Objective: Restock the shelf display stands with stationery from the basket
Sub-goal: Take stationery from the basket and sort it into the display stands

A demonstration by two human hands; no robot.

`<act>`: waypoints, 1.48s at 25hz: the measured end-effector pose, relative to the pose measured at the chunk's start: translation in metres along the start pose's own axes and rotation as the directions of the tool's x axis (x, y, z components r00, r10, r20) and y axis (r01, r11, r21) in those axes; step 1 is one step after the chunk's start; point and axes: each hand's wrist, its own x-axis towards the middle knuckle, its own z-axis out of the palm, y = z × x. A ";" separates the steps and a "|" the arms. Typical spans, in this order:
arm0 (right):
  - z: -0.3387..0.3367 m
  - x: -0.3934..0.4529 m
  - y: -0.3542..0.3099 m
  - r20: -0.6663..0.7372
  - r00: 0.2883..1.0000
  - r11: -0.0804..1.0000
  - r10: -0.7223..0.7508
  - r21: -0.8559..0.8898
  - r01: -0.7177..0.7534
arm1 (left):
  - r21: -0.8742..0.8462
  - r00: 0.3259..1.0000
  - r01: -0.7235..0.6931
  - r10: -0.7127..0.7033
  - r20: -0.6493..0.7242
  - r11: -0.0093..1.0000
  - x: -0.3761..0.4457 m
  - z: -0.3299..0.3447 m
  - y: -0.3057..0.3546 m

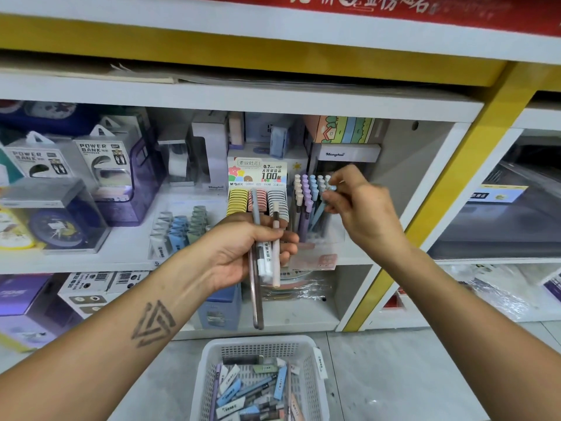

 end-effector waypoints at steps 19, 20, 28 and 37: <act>0.018 0.006 -0.037 0.252 0.946 0.857 0.206 0.421 -0.298 | 0.097 0.988 -0.010 -0.005 0.156 0.995 -0.008 0.001 0.004; 0.020 0.005 -0.040 0.304 0.923 0.798 0.237 0.481 -0.363 | 0.109 0.985 -0.009 -0.010 0.170 0.994 -0.009 0.002 0.003; -0.017 0.018 -0.035 -0.092 0.949 0.719 0.301 0.676 -0.163 | 0.040 0.999 0.034 -0.034 -0.009 0.999 -0.010 -0.008 0.007; 0.022 -0.003 -0.014 0.050 0.987 0.986 -0.152 -0.054 0.155 | -0.065 0.999 0.032 -0.034 -0.025 0.997 -0.010 -0.011 0.011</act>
